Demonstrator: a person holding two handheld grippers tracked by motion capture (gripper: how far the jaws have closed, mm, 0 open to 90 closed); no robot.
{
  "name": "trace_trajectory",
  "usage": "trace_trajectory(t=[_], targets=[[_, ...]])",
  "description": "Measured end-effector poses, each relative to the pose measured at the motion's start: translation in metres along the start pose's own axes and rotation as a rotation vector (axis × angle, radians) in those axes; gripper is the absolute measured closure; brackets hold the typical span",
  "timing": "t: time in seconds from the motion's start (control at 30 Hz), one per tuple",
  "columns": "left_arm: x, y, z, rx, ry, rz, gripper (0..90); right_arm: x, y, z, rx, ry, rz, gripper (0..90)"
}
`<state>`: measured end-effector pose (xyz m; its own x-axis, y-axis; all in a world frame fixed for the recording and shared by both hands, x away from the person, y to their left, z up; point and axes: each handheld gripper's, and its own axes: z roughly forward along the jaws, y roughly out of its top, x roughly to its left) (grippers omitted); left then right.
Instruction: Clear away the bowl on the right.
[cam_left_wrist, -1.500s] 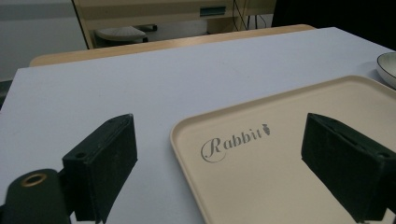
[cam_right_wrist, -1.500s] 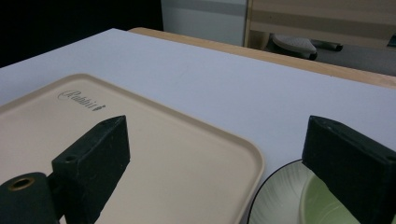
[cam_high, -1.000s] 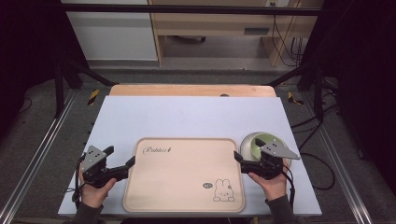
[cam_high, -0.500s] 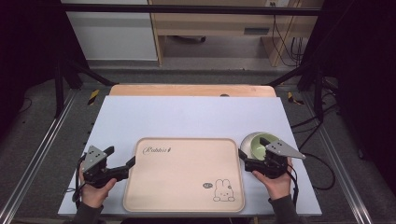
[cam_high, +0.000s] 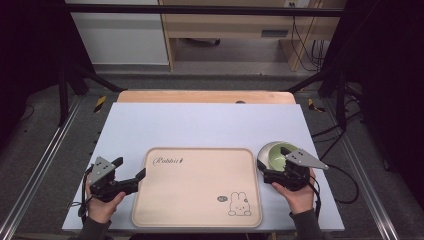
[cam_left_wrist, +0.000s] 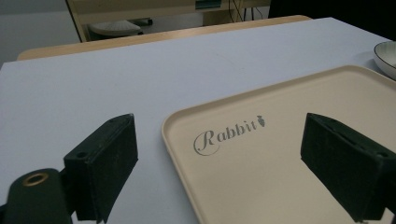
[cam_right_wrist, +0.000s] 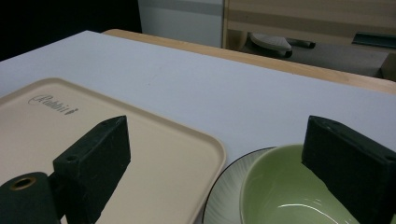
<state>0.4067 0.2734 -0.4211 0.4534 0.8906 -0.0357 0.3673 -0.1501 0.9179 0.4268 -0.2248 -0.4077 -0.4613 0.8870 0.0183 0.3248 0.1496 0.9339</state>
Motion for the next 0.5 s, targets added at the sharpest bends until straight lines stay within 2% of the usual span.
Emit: trace_trajectory(t=[0.5], targets=[[0.0003,-0.0009,0.0014,0.004,0.001,-0.001,11.0,-0.0102,0.0000,-0.0034,0.024,-0.040,0.011,8.7]])
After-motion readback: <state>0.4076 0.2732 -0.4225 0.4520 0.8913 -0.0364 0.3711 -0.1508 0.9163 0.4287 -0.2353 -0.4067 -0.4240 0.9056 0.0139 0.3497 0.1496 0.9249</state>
